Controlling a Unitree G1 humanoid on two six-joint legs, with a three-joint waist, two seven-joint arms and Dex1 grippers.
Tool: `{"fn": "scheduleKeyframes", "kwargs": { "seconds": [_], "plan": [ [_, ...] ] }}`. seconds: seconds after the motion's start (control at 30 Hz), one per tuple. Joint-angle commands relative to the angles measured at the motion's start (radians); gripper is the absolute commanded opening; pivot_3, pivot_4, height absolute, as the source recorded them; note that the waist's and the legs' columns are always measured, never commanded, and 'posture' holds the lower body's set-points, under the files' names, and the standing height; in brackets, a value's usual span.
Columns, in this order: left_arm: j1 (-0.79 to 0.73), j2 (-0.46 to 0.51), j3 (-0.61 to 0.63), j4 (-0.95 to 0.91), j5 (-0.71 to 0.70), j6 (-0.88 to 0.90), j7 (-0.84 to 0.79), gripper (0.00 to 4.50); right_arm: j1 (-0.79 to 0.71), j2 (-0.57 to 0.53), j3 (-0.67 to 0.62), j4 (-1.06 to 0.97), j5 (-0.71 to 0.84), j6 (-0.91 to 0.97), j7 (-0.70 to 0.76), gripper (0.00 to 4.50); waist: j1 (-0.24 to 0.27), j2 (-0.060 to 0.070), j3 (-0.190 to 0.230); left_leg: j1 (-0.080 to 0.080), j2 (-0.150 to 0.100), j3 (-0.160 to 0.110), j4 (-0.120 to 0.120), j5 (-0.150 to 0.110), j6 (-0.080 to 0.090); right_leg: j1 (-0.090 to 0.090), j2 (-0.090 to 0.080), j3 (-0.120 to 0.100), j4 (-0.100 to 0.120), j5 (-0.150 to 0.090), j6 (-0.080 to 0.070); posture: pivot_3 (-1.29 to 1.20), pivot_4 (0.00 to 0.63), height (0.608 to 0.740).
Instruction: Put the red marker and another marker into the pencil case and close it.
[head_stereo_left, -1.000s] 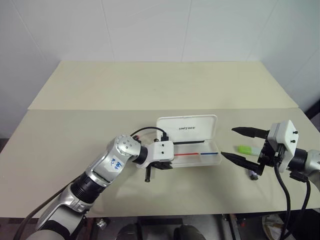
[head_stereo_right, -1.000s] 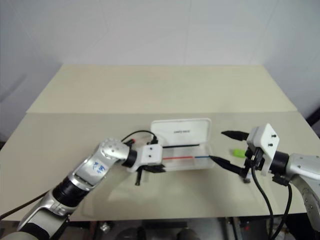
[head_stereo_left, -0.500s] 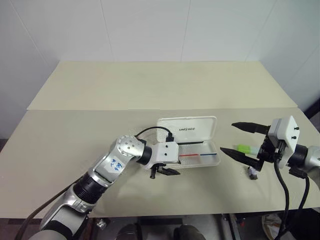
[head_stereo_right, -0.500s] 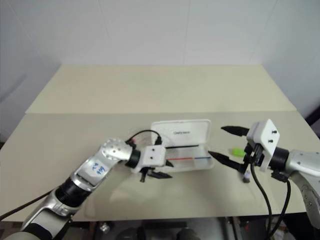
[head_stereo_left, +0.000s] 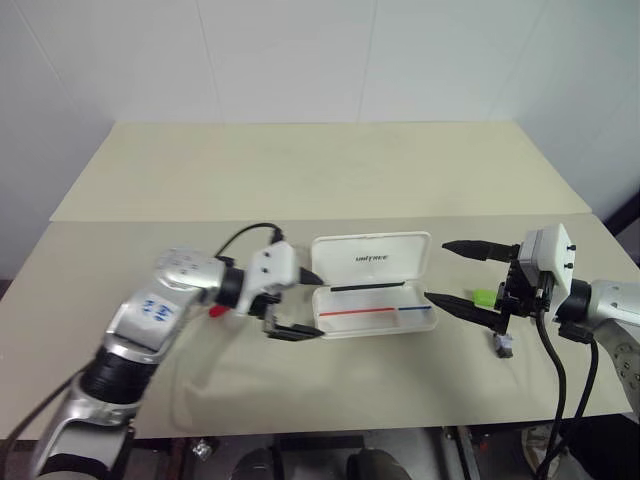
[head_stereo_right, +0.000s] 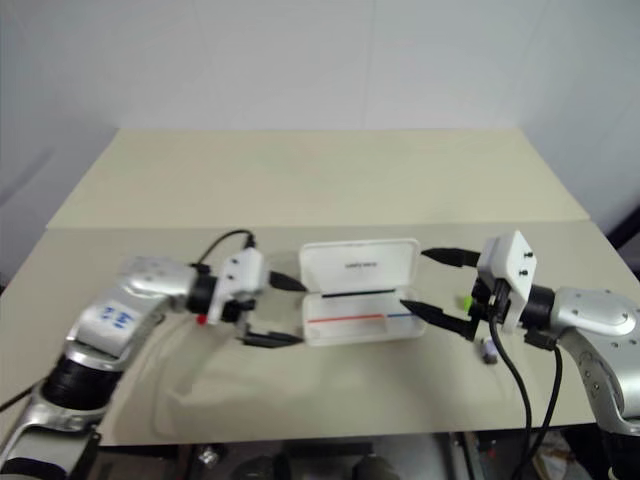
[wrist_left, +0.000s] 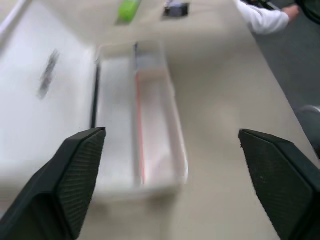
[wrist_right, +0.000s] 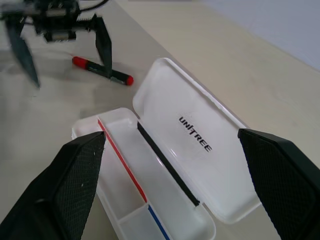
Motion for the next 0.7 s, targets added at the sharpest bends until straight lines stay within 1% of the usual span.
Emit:
{"fn": "scheduleKeyframes", "kwargs": {
  "seconds": [0.03,0.17,0.3,0.43,0.7],
  "plan": [
    [0.020,0.045,0.087,-0.044,-0.045,0.071,0.048,4.46,-0.051,0.012,0.026,0.002,0.005,-0.028,0.027,4.50,0.001,0.000,0.000,0.000,0.000,0.000,0.000,0.000,0.000,0.000,0.000,0.000,0.000,0.000,0.000,0.00,0.150,0.740],
    [0.022,0.120,0.092,0.029,0.055,0.104,0.164,4.46,-0.102,0.023,0.055,0.024,-0.003,-0.035,0.042,4.50,0.006,0.000,0.000,0.000,-0.001,0.000,0.000,0.000,0.000,0.000,0.000,0.000,0.000,0.000,0.000,0.00,0.150,0.740],
    [0.008,0.149,0.053,0.120,0.130,0.128,0.250,4.46,-0.142,0.032,0.080,0.028,0.002,-0.031,0.056,4.50,0.009,0.000,0.000,0.000,-0.001,0.001,0.000,0.000,0.000,-0.001,-0.001,0.000,0.000,0.000,0.000,0.00,0.150,0.740],
    [0.015,0.140,0.015,0.161,0.142,0.123,0.249,4.46,-0.164,0.038,0.082,0.015,0.015,-0.016,0.051,4.50,0.011,0.000,0.000,-0.001,0.000,0.001,0.000,-0.001,-0.001,-0.002,-0.001,-0.001,0.000,-0.001,-0.001,0.00,0.150,0.740],
    [0.059,0.088,-0.057,0.278,0.185,-0.002,0.247,4.46,-0.147,0.021,0.064,-0.061,0.051,0.028,0.046,4.50,0.011,0.000,0.000,-0.003,0.002,0.006,-0.001,-0.002,-0.002,-0.009,-0.002,-0.001,0.003,-0.001,-0.002,0.00,0.150,0.740]
  ]
}}
